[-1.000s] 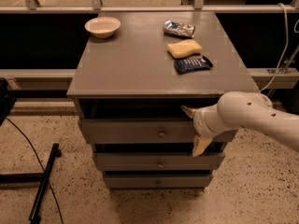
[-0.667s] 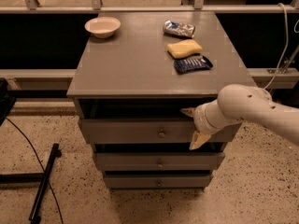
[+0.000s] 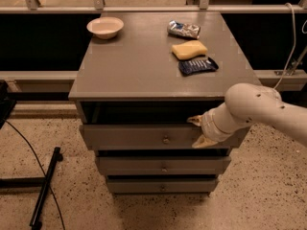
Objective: Open top drawer
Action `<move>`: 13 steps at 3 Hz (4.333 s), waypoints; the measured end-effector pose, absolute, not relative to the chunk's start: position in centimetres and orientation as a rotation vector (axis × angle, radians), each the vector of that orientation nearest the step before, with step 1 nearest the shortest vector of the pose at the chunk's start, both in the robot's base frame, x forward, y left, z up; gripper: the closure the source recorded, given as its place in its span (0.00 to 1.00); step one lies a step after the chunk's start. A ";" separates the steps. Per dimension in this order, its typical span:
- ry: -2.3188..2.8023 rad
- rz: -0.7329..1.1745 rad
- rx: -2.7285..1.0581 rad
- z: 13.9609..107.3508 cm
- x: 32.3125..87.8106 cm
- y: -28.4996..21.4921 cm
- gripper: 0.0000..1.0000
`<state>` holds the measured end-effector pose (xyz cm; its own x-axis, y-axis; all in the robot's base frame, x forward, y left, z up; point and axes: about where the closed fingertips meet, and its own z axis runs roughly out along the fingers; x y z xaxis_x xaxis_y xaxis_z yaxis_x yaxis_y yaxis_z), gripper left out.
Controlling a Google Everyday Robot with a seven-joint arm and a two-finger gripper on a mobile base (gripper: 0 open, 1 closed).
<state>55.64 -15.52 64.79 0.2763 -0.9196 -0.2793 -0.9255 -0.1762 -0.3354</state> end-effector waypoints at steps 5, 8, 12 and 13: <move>1.701 0.159 -2.223 71.9 42.0 -18.8 0.13; 1.663 0.064 -2.291 72.7 50.2 -14.9 0.55; 1.764 0.357 -2.423 61.1 49.3 -12.8 1.00; 1.789 0.411 -2.472 61.8 45.7 -14.5 1.00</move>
Offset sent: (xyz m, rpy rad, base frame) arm -0.1181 -0.0289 0.0292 -0.0102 0.1663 0.0352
